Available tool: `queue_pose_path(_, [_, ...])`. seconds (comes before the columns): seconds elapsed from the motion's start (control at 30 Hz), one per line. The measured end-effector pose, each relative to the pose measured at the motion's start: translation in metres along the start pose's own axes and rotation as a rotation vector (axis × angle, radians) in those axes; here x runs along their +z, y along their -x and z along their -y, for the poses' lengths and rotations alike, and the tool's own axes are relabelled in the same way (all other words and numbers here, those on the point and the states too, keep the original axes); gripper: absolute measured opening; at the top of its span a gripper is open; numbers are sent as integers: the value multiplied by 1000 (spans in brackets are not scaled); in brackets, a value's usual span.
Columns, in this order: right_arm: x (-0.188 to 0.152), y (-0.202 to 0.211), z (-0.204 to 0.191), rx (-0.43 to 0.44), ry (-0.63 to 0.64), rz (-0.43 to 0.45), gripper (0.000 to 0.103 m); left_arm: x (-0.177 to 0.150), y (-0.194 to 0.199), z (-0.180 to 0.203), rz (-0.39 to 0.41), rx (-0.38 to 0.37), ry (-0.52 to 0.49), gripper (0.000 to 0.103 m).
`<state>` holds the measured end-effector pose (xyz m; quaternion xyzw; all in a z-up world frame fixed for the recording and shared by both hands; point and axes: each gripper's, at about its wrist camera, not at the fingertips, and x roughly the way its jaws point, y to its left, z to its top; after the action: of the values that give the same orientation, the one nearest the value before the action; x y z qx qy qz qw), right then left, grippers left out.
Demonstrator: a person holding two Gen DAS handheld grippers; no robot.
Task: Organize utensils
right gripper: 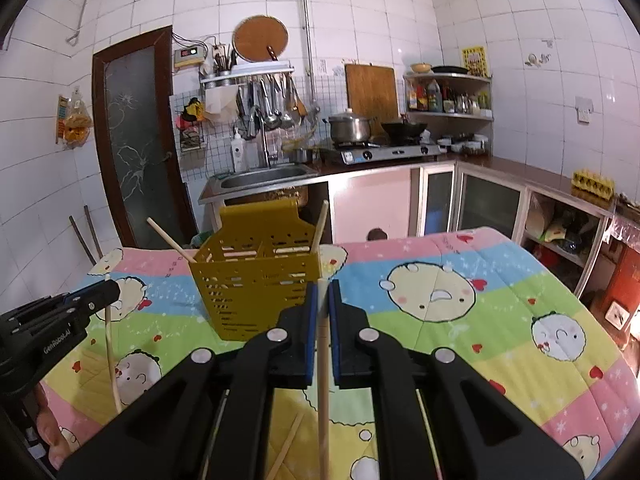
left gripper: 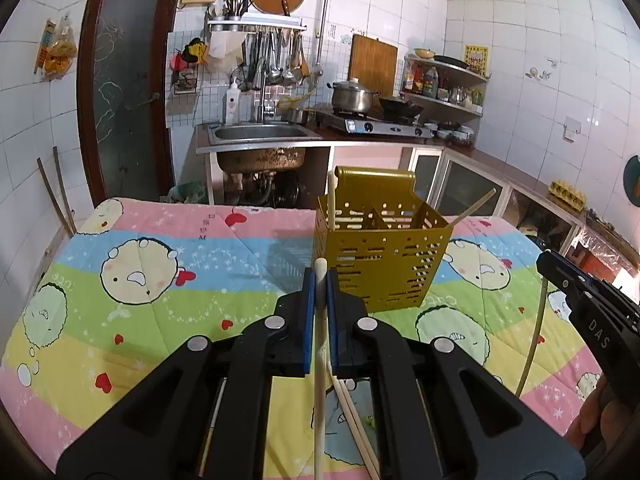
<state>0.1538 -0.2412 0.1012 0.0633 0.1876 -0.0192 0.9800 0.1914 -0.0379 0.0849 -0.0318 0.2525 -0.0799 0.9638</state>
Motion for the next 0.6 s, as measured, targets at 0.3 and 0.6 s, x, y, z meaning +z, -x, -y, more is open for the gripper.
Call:
queue_pose_path(0.3, [3, 0, 0, 13, 16, 41, 6, 0, 8, 0, 45, -9, -4, 5])
queue_pose_path(0.6, [3, 0, 0, 33, 10, 60, 6, 5, 11, -1, 62, -21, -11, 5])
